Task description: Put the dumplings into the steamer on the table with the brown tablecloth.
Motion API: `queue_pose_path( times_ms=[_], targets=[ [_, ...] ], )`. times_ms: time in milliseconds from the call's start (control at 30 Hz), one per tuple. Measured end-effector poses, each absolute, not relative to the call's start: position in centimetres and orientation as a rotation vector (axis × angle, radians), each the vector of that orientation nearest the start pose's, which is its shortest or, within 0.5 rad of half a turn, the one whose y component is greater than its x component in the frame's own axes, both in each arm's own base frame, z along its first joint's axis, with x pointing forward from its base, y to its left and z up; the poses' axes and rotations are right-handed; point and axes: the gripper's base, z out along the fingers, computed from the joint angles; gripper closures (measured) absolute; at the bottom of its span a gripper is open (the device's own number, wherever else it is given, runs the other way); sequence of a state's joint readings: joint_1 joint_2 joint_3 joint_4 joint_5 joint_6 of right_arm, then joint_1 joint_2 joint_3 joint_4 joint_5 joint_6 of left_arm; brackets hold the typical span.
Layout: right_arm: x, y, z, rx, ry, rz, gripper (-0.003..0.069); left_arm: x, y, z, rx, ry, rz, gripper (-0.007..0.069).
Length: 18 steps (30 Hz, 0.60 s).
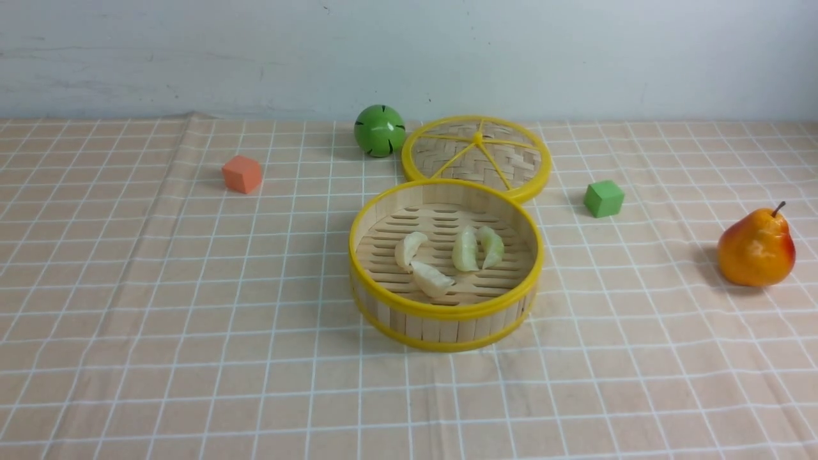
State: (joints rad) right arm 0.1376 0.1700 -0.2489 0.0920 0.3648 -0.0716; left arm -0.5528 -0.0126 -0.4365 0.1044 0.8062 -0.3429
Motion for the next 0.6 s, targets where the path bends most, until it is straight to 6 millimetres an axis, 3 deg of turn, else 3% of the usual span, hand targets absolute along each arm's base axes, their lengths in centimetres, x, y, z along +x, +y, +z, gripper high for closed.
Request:
queue_pose_path(
  times_ms=[100,300,600],
  targets=[
    [5.4,0.2,21.8,0.021,1.784,0.072,0.0679,1.1,0.1,28.1,0.209,1.856,-0.506,0.0513],
    [5.3,-0.3,17.6,0.13,1.849,0.026,0.0679,1.1,0.1,28.1,0.209,1.856,-0.506,0.0508],
    [5.2,-0.4,17.4,0.182,1.867,0.045,0.0679,1.1,0.1,28.1,0.209,1.856,-0.506,0.0497]
  ],
)
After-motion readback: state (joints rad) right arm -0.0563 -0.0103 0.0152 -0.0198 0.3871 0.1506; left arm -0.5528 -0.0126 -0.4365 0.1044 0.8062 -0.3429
